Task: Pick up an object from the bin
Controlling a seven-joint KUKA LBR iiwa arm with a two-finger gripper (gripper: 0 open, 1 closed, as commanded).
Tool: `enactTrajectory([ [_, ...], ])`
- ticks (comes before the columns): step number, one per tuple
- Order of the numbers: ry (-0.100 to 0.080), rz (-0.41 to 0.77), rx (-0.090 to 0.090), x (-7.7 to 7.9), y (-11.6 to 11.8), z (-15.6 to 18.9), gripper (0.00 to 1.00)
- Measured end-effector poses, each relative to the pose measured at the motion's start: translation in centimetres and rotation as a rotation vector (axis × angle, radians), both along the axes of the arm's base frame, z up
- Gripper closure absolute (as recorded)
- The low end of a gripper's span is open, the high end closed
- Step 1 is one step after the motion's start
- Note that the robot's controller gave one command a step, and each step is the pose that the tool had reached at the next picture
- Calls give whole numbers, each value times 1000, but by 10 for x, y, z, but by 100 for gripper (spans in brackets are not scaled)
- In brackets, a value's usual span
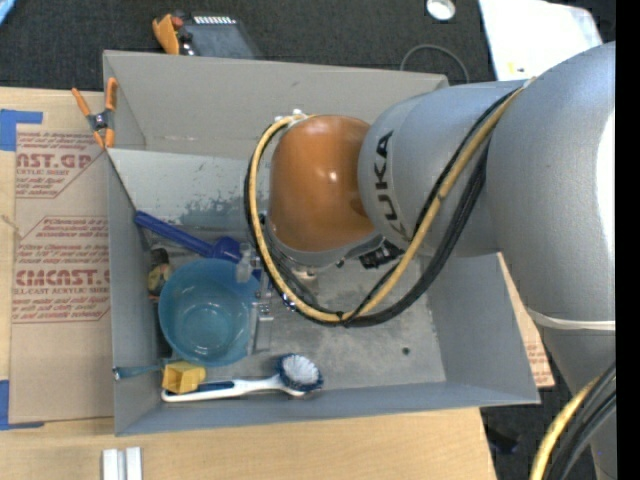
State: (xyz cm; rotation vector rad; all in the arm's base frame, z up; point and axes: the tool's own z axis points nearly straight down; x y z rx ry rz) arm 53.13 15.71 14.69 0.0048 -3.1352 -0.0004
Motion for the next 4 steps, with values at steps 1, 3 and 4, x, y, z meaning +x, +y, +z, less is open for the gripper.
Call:
enactTrajectory([
  [1,-7,-2,1,2,-1,5,0],
  [3,-11,-252,5,59,20,-57,0],
  [4,-13,-198,4,58,13,-47,0],
])
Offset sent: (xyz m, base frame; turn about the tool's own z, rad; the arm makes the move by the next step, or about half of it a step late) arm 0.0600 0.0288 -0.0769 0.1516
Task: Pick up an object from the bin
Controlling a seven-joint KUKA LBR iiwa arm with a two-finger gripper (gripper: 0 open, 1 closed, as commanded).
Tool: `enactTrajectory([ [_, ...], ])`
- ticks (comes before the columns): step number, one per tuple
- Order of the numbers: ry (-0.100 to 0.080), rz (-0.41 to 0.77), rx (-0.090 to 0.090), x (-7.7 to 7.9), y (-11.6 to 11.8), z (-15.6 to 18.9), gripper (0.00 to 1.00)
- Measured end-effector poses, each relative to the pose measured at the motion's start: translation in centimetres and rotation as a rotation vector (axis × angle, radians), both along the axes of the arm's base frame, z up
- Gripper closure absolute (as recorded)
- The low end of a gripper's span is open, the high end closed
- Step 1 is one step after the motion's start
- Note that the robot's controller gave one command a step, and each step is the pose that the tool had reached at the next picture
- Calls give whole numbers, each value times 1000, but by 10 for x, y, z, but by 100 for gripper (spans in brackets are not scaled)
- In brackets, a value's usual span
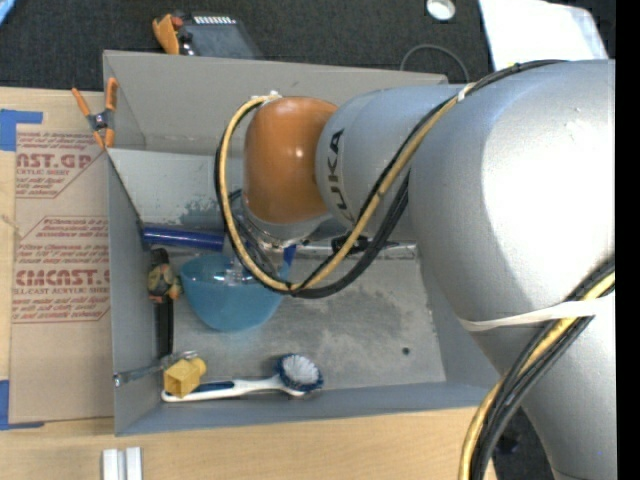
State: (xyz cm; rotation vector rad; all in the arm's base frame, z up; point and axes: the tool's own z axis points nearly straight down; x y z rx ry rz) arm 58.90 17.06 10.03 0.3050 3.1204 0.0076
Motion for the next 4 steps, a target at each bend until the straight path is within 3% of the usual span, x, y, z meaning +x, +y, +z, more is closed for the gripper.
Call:
enactTrajectory([
  [1,0,-5,3,-10,78,-32,0],
  [2,-11,-111,7,-12,10,-25,100],
  [4,-14,-110,8,-11,10,-22,100],
])
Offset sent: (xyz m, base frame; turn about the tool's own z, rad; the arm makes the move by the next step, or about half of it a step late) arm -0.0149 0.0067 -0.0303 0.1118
